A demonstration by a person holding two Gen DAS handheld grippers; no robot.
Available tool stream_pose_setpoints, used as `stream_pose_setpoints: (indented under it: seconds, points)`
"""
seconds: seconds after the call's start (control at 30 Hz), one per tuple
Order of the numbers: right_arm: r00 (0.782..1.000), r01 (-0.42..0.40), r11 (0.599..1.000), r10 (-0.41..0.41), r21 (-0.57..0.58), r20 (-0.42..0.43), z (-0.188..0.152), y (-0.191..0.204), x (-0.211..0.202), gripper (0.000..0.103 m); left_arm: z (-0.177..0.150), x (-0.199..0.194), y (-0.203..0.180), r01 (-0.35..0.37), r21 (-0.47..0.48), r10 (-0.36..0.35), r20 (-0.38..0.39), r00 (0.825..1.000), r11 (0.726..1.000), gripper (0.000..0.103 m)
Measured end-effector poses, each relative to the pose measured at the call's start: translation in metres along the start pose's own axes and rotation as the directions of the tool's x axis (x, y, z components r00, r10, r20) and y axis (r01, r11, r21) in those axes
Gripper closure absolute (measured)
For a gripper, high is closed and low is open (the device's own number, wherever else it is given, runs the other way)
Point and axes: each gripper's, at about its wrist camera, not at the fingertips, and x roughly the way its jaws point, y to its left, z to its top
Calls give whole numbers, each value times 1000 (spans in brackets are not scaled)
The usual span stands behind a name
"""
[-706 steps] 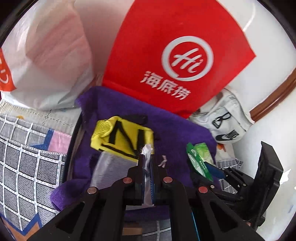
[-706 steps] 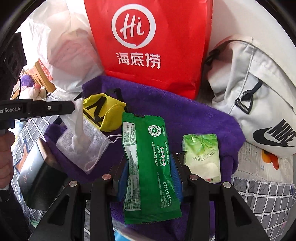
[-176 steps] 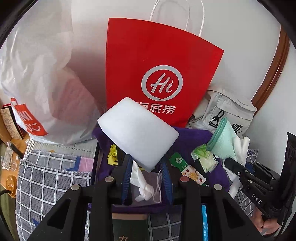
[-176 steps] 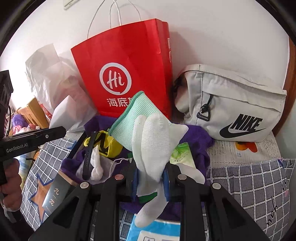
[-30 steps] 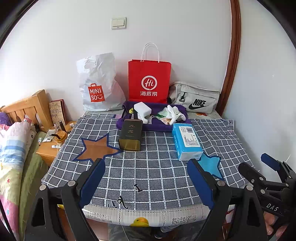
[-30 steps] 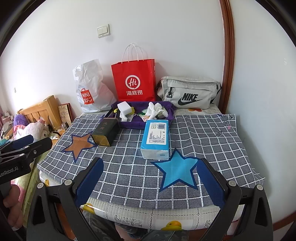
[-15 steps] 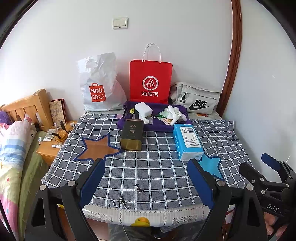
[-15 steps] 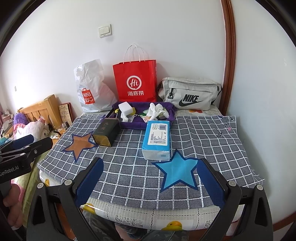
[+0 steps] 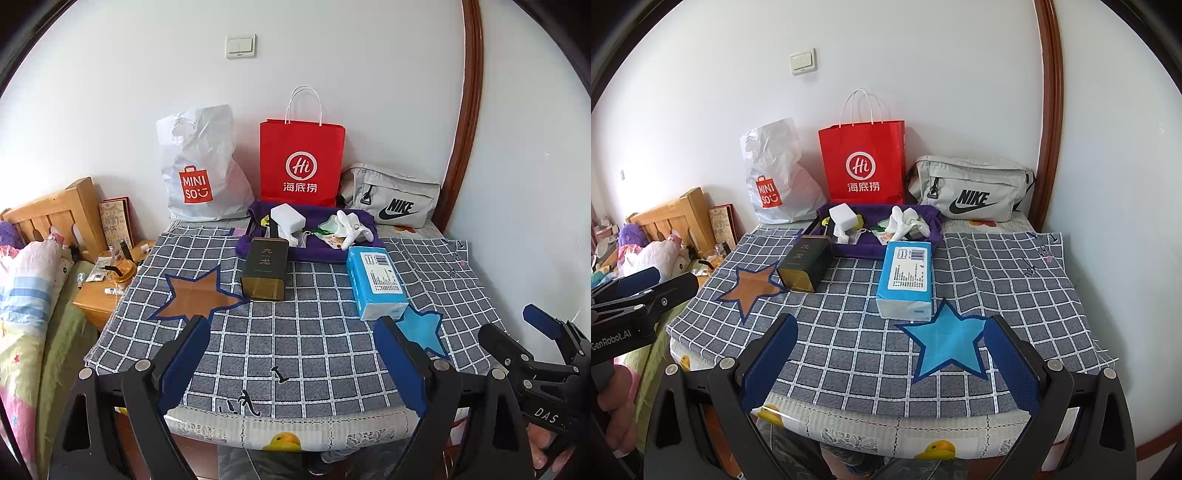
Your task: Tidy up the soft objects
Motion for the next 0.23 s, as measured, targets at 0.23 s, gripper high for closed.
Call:
stream_pose_setpoints:
  seconds: [0.23]
  points:
    - [1000, -4, 1000, 4, -4, -8, 0, 1, 2, 3, -1, 4, 2, -6, -8, 6, -4, 1000, 1000, 13]
